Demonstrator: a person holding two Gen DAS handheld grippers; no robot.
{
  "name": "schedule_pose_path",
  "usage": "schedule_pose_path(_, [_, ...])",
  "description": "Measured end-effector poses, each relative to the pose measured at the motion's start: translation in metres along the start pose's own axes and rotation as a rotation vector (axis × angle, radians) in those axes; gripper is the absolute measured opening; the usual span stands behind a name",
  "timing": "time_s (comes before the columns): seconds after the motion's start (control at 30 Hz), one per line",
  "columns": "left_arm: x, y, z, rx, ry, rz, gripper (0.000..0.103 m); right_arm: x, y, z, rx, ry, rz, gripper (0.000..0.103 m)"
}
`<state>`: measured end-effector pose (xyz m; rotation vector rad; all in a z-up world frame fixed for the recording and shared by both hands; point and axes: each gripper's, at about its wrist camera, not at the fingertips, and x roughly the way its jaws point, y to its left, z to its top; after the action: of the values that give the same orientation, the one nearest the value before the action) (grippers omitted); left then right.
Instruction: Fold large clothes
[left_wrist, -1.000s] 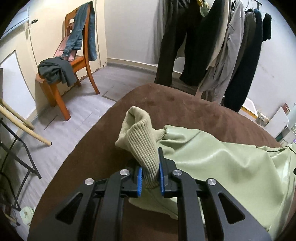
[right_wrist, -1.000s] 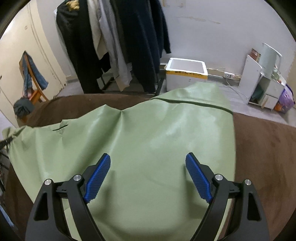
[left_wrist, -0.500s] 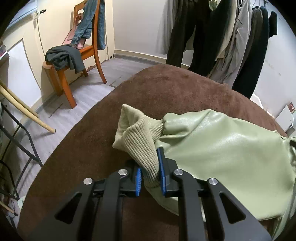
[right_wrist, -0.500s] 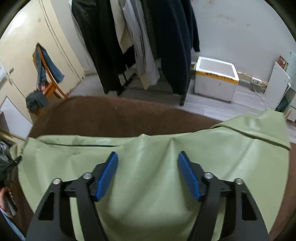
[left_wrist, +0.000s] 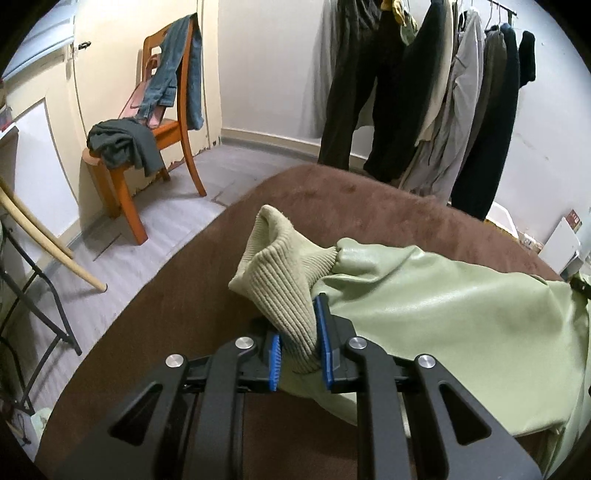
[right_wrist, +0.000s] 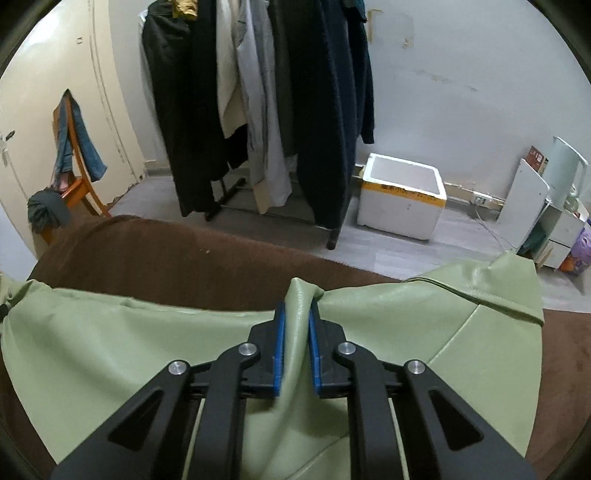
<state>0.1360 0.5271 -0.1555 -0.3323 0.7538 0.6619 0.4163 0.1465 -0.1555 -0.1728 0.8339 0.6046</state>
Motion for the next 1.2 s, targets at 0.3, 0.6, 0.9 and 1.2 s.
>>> schedule_pose_path(0.3, [0.034,0.011,-0.018,-0.016,0.038,0.022,0.037,0.039,-0.004,-0.003,0.011,0.108,-0.002,0.027])
schedule_pose_path(0.6, [0.031,0.014,-0.011,-0.024,0.069,0.003,0.038,0.037,-0.004,0.004,0.017,0.134,-0.019,0.054])
schedule_pose_path(0.9, [-0.033,0.009,0.003,0.124,0.038,0.036,0.080,-0.071,-0.015,0.004,0.027,-0.010,0.044,0.086])
schedule_pose_path(1.2, [-0.128,-0.041,-0.050,0.241,0.093,-0.087,0.093,-0.217,-0.007,-0.092,-0.062,-0.002,0.080,0.092])
